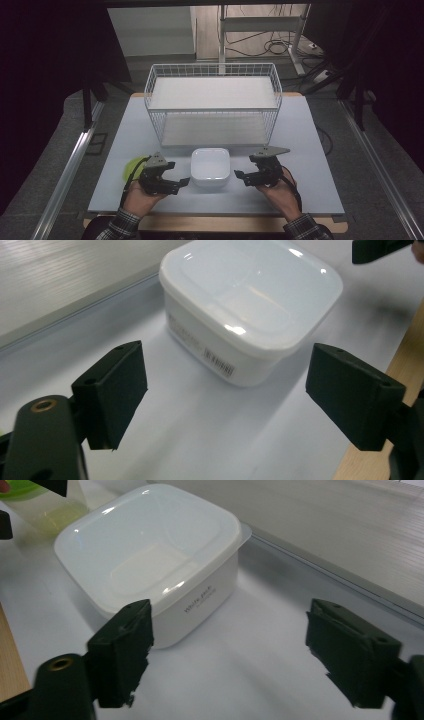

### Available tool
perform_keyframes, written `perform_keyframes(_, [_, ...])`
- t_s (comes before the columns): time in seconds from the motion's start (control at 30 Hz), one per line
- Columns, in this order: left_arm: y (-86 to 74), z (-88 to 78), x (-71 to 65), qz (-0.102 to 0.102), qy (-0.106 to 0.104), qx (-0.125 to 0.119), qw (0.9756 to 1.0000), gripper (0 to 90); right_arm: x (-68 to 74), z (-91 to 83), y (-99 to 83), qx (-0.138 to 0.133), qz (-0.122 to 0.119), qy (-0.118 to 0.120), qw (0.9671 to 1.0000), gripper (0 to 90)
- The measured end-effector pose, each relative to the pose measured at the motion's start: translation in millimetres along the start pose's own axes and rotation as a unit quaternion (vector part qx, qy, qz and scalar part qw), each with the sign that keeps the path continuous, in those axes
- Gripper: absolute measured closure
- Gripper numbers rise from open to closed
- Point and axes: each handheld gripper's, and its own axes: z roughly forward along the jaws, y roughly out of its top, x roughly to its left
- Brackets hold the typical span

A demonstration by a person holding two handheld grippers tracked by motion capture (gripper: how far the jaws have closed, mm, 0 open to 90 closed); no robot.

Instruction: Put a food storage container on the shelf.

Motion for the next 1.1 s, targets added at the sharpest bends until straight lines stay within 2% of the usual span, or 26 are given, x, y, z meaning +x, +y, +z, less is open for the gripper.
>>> perform_keyframes(0.07, [2.7, 1.9, -0.4, -0.002, 0.001, 0.002, 1.0000, 12.6, 2.3, 2.2, 1.6, -0.002, 0.008, 0.008, 0.9999, 11.9])
perform_keyframes(0.17, [12.8, 9.7, -2.4, -0.005, -0.013, 0.007, 0.9999, 8.9, 6.2, 5.8, 3.8, 0.004, 0.003, 0.012, 0.9999, 6.1])
perform_keyframes(0.33, [19.4, 19.0, -5.4, -0.004, -0.007, 0.015, 0.9999, 10.2, 10.6, 10.8, 5.7, 0.016, 0.007, 0.020, 0.9997, 4.3])
perform_keyframes(0.53, [27.9, 37.1, 0.4, -0.031, -0.016, 0.024, 0.9991, 8.1, 15.3, 21.8, 17.0, 0.019, 0.017, 0.043, 0.9988, 7.8])
perform_keyframes(0.67, [29.9, 46.0, 0.8, -0.037, -0.023, 0.030, 0.9986, 7.2, 13.3, 28.9, 18.4, 0.026, 0.029, 0.054, 0.9978, 8.5])
perform_keyframes(0.7, [30.4, 51.7, 1.8, -0.041, -0.024, 0.038, 0.9981, 6.9, 10.4, 34.2, 18.1, 0.032, 0.039, 0.063, 0.9967, 8.8])
perform_keyframes(0.77, [30.7, 56.0, 3.8, -0.052, -0.034, 0.038, 0.9974, 6.0, 8.4, 38.5, 18.0, 0.035, 0.050, 0.076, 0.9953, 9.5])
perform_keyframes(0.97, [30.7, 61.8, 8.4, -0.073, -0.050, 0.039, 0.9953, 5.4, 6.2, 50.8, 22.3, 0.046, 0.065, 0.110, 0.9908, 15.5])
perform_keyframes(1.1, [29.5, 58.0, 8.7, -0.080, -0.057, 0.040, 0.9944, 10.1, 5.8, 51.9, 23.5, 0.055, 0.083, 0.110, 0.9890, 19.1])
